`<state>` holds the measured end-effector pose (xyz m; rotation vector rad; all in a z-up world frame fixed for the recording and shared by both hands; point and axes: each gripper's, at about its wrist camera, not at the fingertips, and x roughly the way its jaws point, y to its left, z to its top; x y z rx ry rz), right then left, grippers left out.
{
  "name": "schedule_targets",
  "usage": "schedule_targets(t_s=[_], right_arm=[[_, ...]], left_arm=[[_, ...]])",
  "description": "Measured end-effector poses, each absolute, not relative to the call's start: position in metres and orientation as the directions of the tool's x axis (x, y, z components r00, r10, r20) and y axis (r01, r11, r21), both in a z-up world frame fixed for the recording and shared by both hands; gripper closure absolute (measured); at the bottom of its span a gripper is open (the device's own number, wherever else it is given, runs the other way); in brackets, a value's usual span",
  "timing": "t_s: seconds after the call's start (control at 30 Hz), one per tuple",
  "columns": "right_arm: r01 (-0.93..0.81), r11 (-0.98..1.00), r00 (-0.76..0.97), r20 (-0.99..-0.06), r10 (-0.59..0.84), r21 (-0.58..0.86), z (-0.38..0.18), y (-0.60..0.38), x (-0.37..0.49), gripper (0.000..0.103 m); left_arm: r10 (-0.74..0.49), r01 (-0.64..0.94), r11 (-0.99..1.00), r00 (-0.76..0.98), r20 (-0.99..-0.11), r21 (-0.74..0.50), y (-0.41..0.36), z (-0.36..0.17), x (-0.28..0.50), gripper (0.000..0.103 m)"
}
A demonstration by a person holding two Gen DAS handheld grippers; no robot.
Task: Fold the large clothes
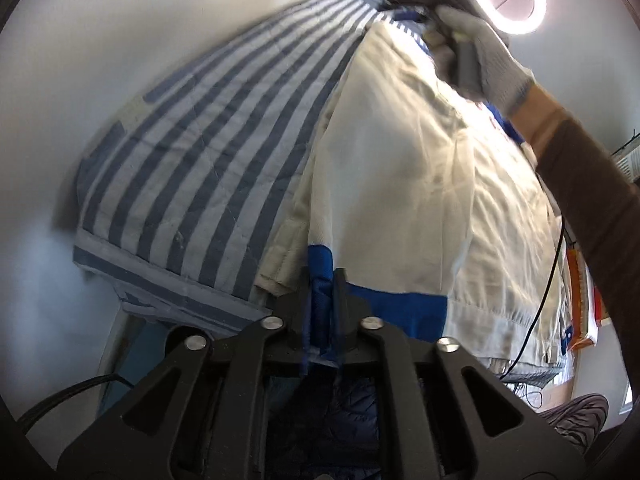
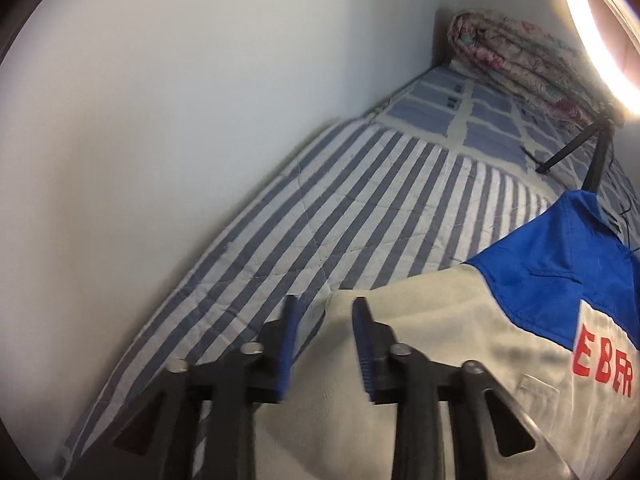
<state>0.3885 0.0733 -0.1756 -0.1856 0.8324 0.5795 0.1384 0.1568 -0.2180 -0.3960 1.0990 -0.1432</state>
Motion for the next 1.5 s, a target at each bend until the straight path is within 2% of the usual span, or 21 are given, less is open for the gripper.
schedule_targets(t_s=[0.03,0.07,0.1,0.17,0.27,0.43,0.6,0.8,0.97,1.03,1.1,1.2,1.37,1.43,1.5], right_arm=[[-0.542,0.838,0.549,-0.725,0.415,0.069,-0.168,0.060,0.382,0.075],[-0.524,0.849,0.574,-0.711,0.407,0.063,-0.163,0.045,0.376,0.075],[-0.496,0.868,0.598,-0.710,0.372,0.036,-0.160,0.031,0.372,0.076],[-0.453,0.892,0.607,-0.728,0.320,0.014,-0.162,0.005,0.365,0.076],[-0.456,0.889,0.550,-0.771,0.320,0.043,-0.180,-0.022,0.356,0.076],[-0.501,0.865,0.502,-0.820,0.275,-0.016,-0.224,-0.026,0.339,0.076],[-0.504,0.861,0.521,-0.820,0.236,-0.072,-0.251,-0.024,0.326,0.076],[-0.505,0.858,0.478,-0.798,0.367,0.093,-0.218,-0.056,0.297,0.076],[-0.566,0.809,0.444,-0.769,0.459,0.157,-0.195,-0.073,0.245,0.075],[-0.596,0.780,0.407,-0.765,0.499,0.191,-0.194,-0.073,0.221,0.075],[-0.629,0.753,0.376,-0.773,0.511,0.192,-0.197,-0.067,0.199,0.075],[-0.666,0.726,0.335,-0.800,0.497,0.172,-0.215,-0.055,0.171,0.075],[-0.674,0.734,0.325,-0.858,0.397,0.084,-0.258,-0.039,0.146,0.075],[-0.678,0.733,0.348,-0.855,0.384,0.054,-0.261,-0.038,0.141,0.075],[-0.675,0.732,0.318,-0.857,0.406,0.097,-0.256,-0.040,0.141,0.070]], left_arm=[[-0.307,-0.084,0.918,0.470,-0.828,-0.388,0.161,-0.214,0.137,0.077],[-0.308,-0.091,0.913,0.485,-0.818,-0.397,0.165,-0.211,0.136,0.061],[-0.316,-0.098,0.903,0.506,-0.803,-0.417,0.170,-0.207,0.134,0.055],[-0.330,-0.109,0.888,0.525,-0.784,-0.447,0.177,-0.201,0.135,0.055],[-0.332,-0.117,0.883,0.530,-0.780,-0.454,0.185,-0.199,0.139,0.054],[-0.384,-0.161,0.848,0.469,-0.795,-0.505,0.190,-0.220,0.150,0.053],[-0.425,-0.195,0.823,0.411,-0.807,-0.533,0.190,-0.238,0.158,0.053],[-0.472,-0.250,0.765,0.409,-0.781,-0.593,0.207,-0.250,0.160,0.053],[-0.454,-0.211,0.796,0.411,-0.790,-0.567,0.199,-0.249,0.164,0.053],[-0.442,-0.200,0.809,0.411,-0.797,-0.552,0.196,-0.248,0.164,0.058],[-0.438,-0.193,0.818,0.403,-0.804,-0.542,0.190,-0.250,0.165,0.080],[-0.423,-0.188,0.828,0.409,-0.808,-0.529,0.182,-0.247,0.165,0.086],[-0.414,-0.144,0.841,0.448,-0.792,-0.521,0.171,-0.229,0.163,0.088],[-0.402,-0.116,0.855,0.466,-0.788,-0.505,0.164,-0.220,0.161,0.089],[-0.382,-0.086,0.875,0.483,-0.788,-0.477,0.155,-0.211,0.161,0.089]])
